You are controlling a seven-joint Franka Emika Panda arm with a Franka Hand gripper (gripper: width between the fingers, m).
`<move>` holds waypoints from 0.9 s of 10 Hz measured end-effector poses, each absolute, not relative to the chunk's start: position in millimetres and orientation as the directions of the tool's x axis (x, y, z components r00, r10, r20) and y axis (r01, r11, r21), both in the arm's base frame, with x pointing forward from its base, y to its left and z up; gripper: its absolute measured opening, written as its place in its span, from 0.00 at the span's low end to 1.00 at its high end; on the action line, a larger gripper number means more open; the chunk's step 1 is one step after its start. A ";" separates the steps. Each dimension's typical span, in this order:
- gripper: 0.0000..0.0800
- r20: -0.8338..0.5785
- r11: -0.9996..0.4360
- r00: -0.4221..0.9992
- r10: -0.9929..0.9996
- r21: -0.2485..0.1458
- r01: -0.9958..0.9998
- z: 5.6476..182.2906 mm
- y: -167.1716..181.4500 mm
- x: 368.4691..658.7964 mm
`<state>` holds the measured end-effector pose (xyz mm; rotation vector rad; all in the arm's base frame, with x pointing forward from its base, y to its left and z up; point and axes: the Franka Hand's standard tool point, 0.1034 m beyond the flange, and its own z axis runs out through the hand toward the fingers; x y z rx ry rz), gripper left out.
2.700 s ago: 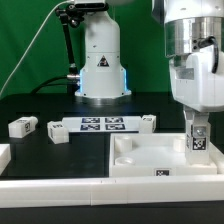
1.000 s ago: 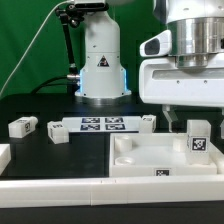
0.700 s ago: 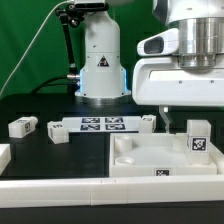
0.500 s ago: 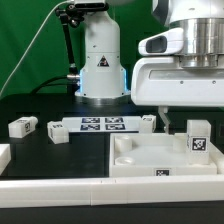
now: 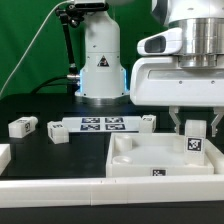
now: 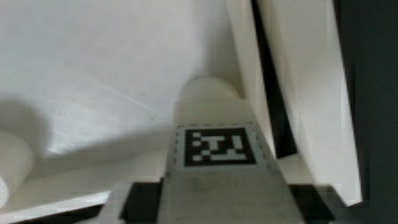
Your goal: Assemble one leg
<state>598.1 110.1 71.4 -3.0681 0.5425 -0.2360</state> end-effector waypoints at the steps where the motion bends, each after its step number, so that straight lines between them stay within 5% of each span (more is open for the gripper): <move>1: 0.36 0.143 -0.919 0.908 -0.394 -0.051 -0.391 71.4 110.0 598.1; 7: 0.37 0.165 -0.611 0.592 -0.789 -0.106 -0.785 69.9 78.4 592.1; 9: 0.47 0.164 -0.608 0.589 -0.791 -0.107 -0.787 69.5 77.7 592.1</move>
Offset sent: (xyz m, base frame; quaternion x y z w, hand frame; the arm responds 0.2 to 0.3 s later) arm -0.0084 -0.0079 0.0020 0.0274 0.0531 0.3206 0.9453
